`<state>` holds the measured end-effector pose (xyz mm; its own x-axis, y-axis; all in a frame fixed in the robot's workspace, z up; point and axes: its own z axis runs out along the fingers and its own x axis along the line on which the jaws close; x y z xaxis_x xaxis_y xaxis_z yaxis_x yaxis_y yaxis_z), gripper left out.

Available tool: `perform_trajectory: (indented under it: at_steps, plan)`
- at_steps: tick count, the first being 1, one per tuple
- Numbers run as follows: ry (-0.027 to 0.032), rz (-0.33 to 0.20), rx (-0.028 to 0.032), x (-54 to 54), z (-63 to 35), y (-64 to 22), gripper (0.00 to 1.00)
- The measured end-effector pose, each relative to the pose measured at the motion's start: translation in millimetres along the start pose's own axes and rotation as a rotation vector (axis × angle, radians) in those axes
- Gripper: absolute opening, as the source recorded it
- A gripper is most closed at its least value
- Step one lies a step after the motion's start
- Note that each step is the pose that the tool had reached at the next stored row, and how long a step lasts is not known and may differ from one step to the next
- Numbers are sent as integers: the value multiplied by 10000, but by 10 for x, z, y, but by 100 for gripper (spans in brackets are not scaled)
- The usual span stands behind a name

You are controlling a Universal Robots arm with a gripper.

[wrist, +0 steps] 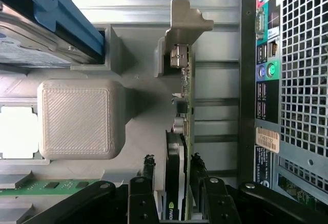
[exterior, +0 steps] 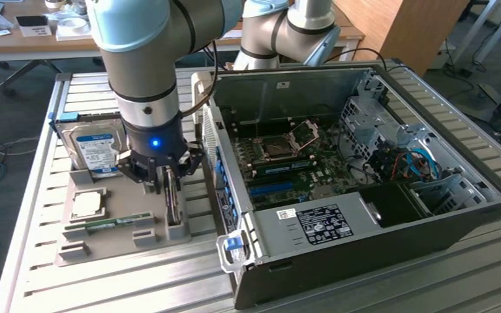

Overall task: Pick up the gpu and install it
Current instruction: 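Pick up the gpu and move the gpu toward the slot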

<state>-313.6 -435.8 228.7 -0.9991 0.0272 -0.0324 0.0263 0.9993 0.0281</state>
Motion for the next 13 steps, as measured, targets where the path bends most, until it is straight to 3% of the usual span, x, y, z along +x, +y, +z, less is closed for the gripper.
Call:
perform_trajectory:
  at_steps: [13]
  plan:
    - [3, -146, -6, -10, 7, 0, 41]
